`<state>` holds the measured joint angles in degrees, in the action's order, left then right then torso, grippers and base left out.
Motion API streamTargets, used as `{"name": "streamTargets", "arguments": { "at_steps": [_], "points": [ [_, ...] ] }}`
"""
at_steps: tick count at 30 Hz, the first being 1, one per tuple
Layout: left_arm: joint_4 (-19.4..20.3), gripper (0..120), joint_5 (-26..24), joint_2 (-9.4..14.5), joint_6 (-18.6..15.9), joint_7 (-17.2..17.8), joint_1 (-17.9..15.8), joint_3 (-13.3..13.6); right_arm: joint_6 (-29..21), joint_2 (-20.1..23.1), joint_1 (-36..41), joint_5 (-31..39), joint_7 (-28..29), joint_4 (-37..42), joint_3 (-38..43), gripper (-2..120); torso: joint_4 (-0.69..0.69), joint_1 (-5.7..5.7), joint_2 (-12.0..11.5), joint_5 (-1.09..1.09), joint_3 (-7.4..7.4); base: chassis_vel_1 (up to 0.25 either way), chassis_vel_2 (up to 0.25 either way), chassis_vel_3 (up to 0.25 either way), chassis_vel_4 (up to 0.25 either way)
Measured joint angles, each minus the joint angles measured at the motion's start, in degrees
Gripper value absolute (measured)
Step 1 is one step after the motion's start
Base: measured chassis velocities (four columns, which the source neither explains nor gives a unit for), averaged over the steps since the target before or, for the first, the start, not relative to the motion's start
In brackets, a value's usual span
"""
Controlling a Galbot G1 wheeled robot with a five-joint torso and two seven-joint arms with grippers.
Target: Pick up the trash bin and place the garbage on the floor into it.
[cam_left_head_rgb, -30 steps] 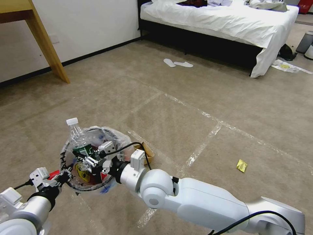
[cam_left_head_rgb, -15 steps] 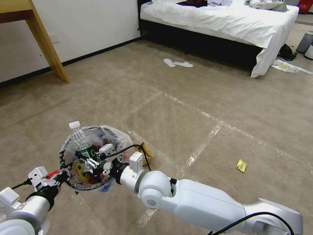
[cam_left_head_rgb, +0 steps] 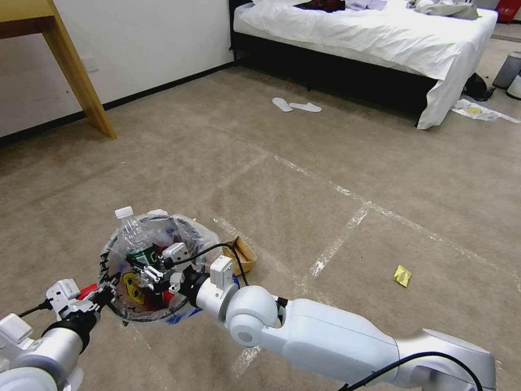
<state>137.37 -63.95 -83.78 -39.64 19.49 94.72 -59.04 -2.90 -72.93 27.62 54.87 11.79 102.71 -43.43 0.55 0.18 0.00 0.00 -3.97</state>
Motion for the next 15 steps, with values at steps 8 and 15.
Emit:
{"name": "streamTargets", "arguments": {
  "at_steps": [8, 15],
  "points": [
    [-0.1, 1, 0.0, 0.0, 0.0, -0.1, -0.1, 0.0, 0.2, 0.5, 0.3, -0.4, -0.3, -0.1, 0.1, 52, 0.00, 0.00, 0.0, 0.00, 0.00, 0.000, 0.000, 0.000, 0.000],
    [-0.4, 1, 0.2, 0.1, 0.0, -0.1, -0.3, 0.3, 0.3, 1.0, 0.4, -0.4, -0.4, 0.4, 0.4, 83, 0.00, 0.00, 0.0, 0.00, 0.00, 0.000, 0.000, 0.000, 0.000]
  ]
}}
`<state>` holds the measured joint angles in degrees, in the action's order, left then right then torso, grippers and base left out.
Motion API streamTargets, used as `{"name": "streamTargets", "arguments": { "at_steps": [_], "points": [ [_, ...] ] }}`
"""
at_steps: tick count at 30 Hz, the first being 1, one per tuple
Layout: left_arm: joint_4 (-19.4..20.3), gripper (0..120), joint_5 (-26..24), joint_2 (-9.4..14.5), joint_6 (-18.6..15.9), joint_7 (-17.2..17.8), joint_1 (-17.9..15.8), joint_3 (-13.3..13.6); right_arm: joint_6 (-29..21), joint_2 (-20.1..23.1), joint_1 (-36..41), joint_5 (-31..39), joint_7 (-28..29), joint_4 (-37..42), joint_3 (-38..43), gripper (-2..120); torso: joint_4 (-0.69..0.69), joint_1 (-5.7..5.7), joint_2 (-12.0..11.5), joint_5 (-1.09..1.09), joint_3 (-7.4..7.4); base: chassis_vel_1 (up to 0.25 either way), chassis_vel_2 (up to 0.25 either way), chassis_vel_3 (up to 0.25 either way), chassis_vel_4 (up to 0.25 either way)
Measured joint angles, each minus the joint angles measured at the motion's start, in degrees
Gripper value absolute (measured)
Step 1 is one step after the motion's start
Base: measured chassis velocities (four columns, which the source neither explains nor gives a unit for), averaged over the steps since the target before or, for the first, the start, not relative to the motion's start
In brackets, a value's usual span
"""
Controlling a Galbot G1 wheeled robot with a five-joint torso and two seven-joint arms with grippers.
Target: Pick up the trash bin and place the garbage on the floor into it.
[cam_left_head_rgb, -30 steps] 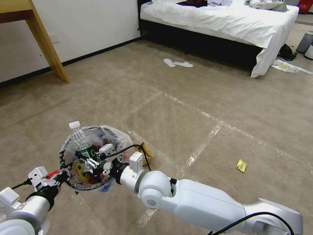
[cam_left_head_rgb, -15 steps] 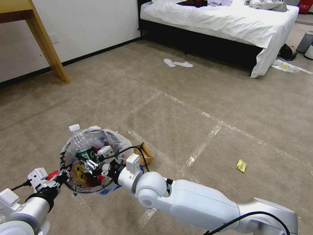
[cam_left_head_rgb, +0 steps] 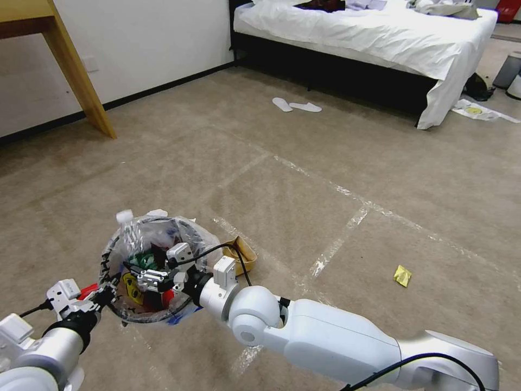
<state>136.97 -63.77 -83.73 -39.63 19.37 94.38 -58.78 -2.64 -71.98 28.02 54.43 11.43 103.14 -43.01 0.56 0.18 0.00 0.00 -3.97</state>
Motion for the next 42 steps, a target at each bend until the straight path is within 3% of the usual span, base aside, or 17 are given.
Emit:
{"name": "streamTargets", "arguments": {
  "at_steps": [7, 21, 32, 42],
  "points": [
    [-0.1, 1, -0.3, 0.1, 0.0, 0.0, -0.1, -0.2, 0.0, -0.2, 0.0, 0.0, 0.1, 0.2, 0.3, 100, 0.00, 0.00, 0.0, 0.00, 0.00, 0.000, 0.000, 0.000, 0.000],
    [-0.5, 1, -0.6, 0.1, 0.1, 0.1, -0.4, -0.4, 0.0, 0.0, -0.2, 0.4, 0.2, 1.3, 1.2, 100, 0.00, 0.00, 0.0, 0.00, 0.00, 0.000, 0.000, 0.000, 0.000],
    [-0.9, 1, -0.4, 0.2, 0.1, 0.1, -0.6, -0.4, 1.4, 1.5, 1.1, 2.3, -1.1, 5.8, 8.0, 100, 0.00, 0.00, 0.0, 0.00, 0.00, 0.000, 0.000, 0.000, 0.000],
    [-1.1, 1, -0.3, 0.3, 0.1, 0.1, -0.6, -0.5, 2.0, 1.5, 1.7, 3.5, -2.0, 7.6, 9.5, 100, 0.00, 0.00, 0.0, 0.00, 0.00, 0.000, 0.000, 0.000, 0.000]
  ]
}}
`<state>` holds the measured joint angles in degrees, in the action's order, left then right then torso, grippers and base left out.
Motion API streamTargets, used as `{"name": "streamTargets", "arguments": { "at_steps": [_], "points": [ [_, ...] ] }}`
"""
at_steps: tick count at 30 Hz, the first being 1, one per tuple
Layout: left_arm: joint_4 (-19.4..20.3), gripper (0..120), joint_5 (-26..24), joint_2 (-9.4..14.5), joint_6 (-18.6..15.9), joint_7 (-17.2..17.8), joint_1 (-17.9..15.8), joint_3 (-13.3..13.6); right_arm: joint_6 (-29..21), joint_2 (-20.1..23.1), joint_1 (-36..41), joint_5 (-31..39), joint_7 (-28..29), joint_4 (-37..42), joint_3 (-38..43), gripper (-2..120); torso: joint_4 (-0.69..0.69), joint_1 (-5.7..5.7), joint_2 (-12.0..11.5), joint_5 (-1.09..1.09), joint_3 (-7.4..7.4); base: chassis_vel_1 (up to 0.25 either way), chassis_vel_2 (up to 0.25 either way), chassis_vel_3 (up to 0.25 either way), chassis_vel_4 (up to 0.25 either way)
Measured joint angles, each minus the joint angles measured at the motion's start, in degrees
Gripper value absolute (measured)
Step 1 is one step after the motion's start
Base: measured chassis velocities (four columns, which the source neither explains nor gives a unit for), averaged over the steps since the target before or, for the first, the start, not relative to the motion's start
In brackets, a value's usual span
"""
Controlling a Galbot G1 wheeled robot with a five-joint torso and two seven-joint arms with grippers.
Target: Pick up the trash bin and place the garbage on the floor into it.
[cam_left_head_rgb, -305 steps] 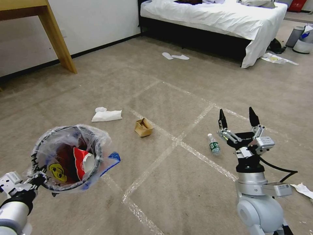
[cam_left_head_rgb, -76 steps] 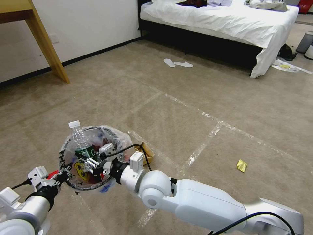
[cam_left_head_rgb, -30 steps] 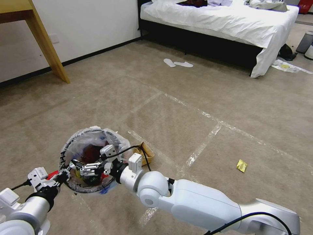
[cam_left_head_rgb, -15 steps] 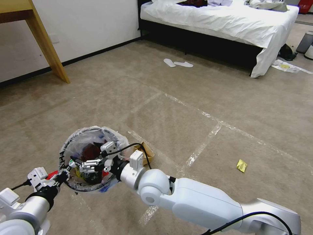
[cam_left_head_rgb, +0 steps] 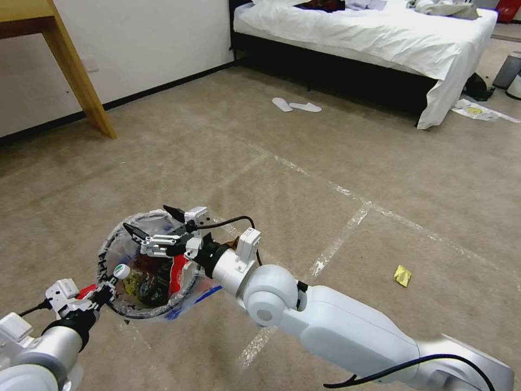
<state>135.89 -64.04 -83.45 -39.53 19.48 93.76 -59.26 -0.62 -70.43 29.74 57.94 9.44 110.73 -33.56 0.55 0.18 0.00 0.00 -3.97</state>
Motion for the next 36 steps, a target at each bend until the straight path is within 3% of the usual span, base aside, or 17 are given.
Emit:
{"name": "streamTargets", "arguments": {
  "at_steps": [13, 15, 19, 22, 23, 25, 28, 36],
  "points": [
    [-0.3, 1, 0.6, -0.1, 0.0, 0.0, -0.2, 0.0, 7.1, 3.4, 3.2, 0.6, -6.4, 7.2, 9.6, 100, 0.00, 0.00, 0.0, -0.01, 0.00, 0.000, 0.000, 0.000, 0.000],
    [-0.5, 1, 1.0, -0.1, 0.1, -0.2, -0.3, -0.3, 10.2, 6.1, 5.3, -1.1, -8.3, 8.0, 15.8, 100, 0.00, 0.00, 0.0, -0.01, 0.00, 0.000, 0.000, 0.000, 0.000],
    [-0.8, 1, 1.3, 0.0, 0.2, -0.3, -0.3, -0.8, 11.3, 7.5, 7.9, -3.3, -8.9, 8.0, 21.5, 100, 0.00, 0.00, 0.0, -0.01, 0.00, 0.000, 0.000, 0.000, 0.000],
    [-1.4, 1, 2.1, 0.2, 0.5, -0.6, -0.2, -1.6, 12.8, 8.0, 15.4, -8.9, -9.5, 8.9, 35.7, 100, 0.00, 0.00, 0.0, -0.01, 0.00, 0.000, 0.000, 0.000, 0.000],
    [-1.4, 1, 2.1, 0.2, 0.5, -0.6, -0.2, -1.6, 12.8, 8.0, 15.4, -8.9, -9.5, 8.9, 35.7, 100, 0.00, 0.00, 0.0, -0.01, 0.00, 0.000, 0.000, 0.000, 0.000],
    [-1.5, 1, 2.3, 0.4, 0.7, -0.7, 0.0, -2.2, 13.5, 7.8, 22.4, -14.6, -10.2, 10.4, 46.1, 100, 0.01, 0.00, 0.0, -0.02, 0.00, 0.000, 0.000, 0.000, 0.000],
    [-1.7, 1, 2.4, 0.6, 0.8, -0.7, 0.0, -2.7, 14.9, 7.9, 28.1, -18.7, -11.6, 11.2, 53.0, 100, 0.01, 0.00, 0.0, -0.01, 0.01, 0.000, 0.000, 0.000, 0.000],
    [-2.7, 1, 4.4, 0.4, 1.5, -1.1, -0.6, -2.9, 20.0, 6.1, 41.5, -24.8, -14.0, 11.0, 59.9, 100, 0.00, 0.00, 0.0, 0.00, 0.01, 0.000, 0.000, 0.000, 0.000]
  ]
}}
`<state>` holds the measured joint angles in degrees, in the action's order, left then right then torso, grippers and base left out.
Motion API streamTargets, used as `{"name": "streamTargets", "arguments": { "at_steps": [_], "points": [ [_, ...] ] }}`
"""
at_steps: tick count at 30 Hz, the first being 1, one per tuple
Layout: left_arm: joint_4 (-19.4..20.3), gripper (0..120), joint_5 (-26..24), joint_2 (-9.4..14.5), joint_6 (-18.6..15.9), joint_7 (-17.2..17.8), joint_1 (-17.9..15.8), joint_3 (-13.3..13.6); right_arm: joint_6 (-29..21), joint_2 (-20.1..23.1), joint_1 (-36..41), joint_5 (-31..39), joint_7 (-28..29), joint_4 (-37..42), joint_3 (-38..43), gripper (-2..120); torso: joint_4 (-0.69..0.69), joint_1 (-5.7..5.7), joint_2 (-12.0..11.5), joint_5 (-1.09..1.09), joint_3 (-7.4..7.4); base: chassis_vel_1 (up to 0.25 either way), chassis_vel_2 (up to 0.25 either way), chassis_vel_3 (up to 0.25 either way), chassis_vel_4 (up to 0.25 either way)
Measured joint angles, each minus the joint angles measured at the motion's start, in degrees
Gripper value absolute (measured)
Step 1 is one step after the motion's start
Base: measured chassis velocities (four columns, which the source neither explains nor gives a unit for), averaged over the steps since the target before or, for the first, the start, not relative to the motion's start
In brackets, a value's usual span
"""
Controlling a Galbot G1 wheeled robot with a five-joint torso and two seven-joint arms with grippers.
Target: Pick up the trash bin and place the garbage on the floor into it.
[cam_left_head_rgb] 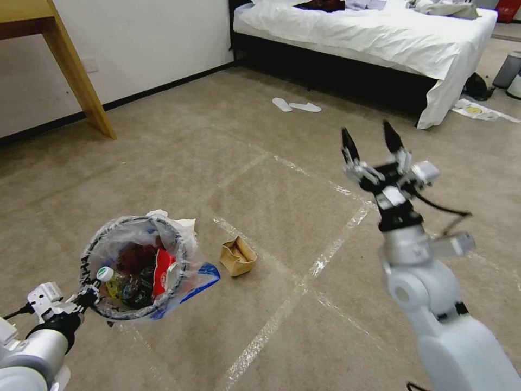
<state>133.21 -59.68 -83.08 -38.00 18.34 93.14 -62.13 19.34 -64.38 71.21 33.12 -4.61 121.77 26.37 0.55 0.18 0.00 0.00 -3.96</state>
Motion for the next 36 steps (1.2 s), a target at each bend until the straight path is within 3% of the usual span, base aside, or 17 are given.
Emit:
{"name": "streamTargets", "arguments": {
  "at_steps": [17, 36],
  "points": [
    [-0.2, 1, 0.0, -0.5, 0.4, -0.1, 0.5, -1.4, 3.0, -2.8, 3.5, -2.8, 0.0, -4.0, -1.9, 100, -0.01, 0.00, 0.0, 0.01, 0.00, 0.000, 0.000, 0.000, 0.000],
    [1.0, 1, 0.0, -1.2, 0.4, -0.1, 1.0, -1.0, 3.5, -2.2, 3.6, -3.0, 0.0, -3.8, -2.5, 100, 0.00, 0.01, 0.0, 0.00, -0.01, -0.109, 0.099, 0.105, -0.095]
  ]
}}
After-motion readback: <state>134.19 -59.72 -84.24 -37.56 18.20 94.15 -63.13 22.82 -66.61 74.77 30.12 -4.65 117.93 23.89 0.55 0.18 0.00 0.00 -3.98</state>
